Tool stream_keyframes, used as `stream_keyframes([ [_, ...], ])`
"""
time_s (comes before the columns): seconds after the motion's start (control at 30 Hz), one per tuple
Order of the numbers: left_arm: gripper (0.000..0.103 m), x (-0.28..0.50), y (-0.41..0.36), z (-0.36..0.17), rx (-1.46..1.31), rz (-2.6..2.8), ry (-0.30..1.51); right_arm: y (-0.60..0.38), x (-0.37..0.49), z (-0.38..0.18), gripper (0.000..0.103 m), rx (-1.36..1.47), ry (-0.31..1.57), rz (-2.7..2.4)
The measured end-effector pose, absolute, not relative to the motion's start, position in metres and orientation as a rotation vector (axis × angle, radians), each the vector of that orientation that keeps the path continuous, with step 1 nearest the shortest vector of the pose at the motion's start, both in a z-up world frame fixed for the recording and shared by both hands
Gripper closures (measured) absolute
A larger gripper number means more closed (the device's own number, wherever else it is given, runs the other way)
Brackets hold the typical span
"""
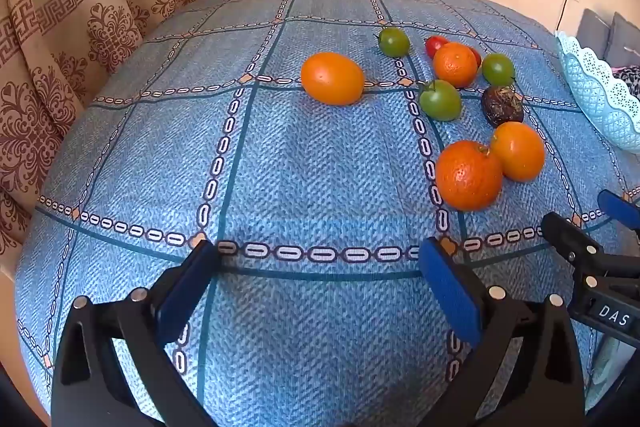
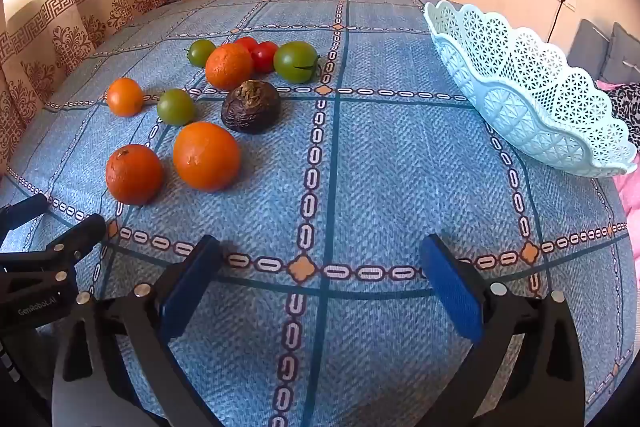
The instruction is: Organize fruits
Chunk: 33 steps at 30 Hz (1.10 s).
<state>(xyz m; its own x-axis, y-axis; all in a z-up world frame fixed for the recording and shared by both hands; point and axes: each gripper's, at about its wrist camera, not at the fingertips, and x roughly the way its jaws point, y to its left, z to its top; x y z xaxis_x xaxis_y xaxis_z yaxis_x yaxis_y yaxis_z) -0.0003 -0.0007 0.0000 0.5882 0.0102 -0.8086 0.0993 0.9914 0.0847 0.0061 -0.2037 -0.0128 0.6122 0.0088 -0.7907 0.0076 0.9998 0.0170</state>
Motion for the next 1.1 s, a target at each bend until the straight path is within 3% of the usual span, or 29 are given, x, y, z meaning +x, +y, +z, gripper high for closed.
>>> stream_keyframes([
  [1.1,0.005,-0.0003,-0.0003,0.0001,0.117,-0.056,0.942,-0.2044,0.0064,-0.0129,0.002,0.023,0.910,0.002],
])
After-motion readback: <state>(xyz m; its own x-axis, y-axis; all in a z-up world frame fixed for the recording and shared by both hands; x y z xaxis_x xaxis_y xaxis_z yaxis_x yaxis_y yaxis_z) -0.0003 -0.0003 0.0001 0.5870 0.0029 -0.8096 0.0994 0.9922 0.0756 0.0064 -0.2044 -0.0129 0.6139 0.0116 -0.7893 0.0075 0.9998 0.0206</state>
